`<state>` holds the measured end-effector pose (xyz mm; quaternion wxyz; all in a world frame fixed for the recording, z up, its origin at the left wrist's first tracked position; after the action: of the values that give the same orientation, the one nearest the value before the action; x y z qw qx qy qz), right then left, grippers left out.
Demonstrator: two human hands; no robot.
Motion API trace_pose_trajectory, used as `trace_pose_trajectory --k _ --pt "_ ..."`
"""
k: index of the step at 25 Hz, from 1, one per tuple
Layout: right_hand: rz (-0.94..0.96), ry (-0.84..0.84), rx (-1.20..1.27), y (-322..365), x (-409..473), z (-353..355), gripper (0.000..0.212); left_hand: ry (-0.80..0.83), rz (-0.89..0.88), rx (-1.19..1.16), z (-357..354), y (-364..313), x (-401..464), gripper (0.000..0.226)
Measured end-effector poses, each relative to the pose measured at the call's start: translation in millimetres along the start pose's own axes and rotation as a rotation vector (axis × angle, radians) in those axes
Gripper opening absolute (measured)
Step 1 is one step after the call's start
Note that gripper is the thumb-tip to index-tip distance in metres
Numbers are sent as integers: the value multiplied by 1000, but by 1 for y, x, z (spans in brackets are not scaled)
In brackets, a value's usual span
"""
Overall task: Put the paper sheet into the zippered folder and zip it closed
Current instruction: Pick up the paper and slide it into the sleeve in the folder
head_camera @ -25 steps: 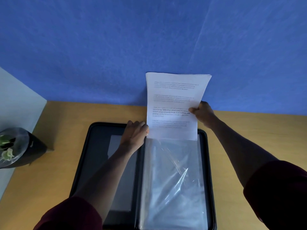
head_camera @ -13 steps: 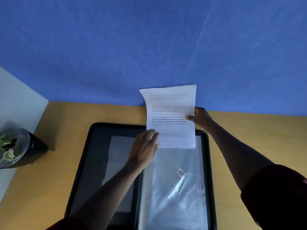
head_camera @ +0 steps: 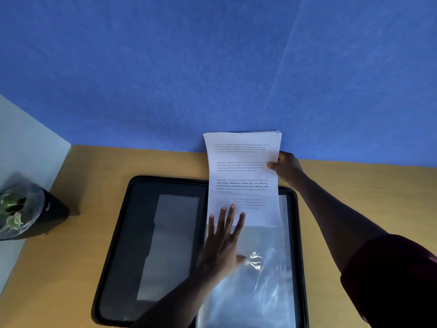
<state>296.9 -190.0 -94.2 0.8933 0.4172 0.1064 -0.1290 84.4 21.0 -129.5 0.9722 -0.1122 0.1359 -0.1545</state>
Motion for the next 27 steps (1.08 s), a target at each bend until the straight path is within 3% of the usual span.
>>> trace_pose_trajectory --k 8,15,27 --pt "-119 174 119 -29 -27 -6 35 61 11 -27 1 -4 4 130" --pt "-31 31 88 -2 -14 3 26 104 23 -2 5 -9 7 135" --pt "-73 169 -5 -35 -43 -6 29 123 42 2 6 -16 7 138"
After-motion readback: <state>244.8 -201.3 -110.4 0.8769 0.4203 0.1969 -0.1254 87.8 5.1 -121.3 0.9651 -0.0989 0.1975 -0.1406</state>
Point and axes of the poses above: each hand's wrist, its own x-axis towards the middle knuckle, its own z-axis out of the back of the hand, y = z × x, the point moved 2 cm from there along x, towards the middle knuckle, and after that the axes turned 4 degrees about -y, right-handed, at the moved point
